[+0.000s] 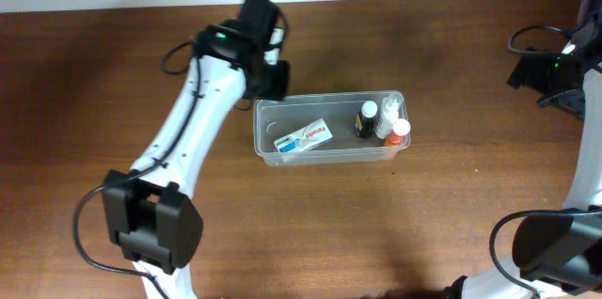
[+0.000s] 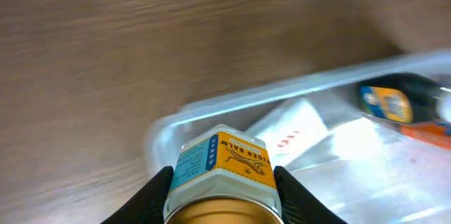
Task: Pack container
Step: 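Lift the jar and carry it right toward the container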
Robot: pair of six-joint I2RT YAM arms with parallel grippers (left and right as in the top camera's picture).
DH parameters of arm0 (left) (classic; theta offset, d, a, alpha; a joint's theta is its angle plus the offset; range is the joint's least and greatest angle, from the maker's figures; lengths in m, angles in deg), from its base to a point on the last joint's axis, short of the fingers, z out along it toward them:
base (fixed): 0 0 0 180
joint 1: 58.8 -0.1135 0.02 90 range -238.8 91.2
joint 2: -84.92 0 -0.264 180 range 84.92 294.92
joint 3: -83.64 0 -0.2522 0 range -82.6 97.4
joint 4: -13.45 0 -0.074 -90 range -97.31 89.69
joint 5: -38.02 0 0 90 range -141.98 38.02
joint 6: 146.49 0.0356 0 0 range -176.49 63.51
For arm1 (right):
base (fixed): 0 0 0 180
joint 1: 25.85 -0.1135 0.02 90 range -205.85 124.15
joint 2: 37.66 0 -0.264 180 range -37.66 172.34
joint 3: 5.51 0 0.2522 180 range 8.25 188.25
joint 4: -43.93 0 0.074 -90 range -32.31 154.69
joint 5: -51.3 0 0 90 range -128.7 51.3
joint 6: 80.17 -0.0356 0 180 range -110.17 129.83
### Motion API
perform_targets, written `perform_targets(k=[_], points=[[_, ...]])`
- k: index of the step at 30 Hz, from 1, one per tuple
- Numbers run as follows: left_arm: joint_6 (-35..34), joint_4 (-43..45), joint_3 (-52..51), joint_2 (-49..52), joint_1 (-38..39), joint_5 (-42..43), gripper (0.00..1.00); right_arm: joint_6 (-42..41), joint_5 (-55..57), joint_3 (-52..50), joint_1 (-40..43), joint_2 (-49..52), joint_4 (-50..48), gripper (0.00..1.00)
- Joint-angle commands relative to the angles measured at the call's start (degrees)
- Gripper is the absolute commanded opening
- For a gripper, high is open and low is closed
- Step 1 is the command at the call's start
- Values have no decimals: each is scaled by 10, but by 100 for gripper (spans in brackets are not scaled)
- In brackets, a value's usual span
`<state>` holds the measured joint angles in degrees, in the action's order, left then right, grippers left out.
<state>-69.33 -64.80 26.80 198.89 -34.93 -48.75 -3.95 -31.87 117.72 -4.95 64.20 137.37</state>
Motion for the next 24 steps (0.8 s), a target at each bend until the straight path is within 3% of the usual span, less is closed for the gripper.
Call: perform_targets(k=[1,10,24], points=[[10,18,12,-22,35,4,24,-7,5,-3,1,-1,0,98],[9,58,12,-5,95,4,24,-7,5,-3,1,-1,0,98],[9,80,12,71,123,6,24,-7,5,-3,1,-1,0,98]])
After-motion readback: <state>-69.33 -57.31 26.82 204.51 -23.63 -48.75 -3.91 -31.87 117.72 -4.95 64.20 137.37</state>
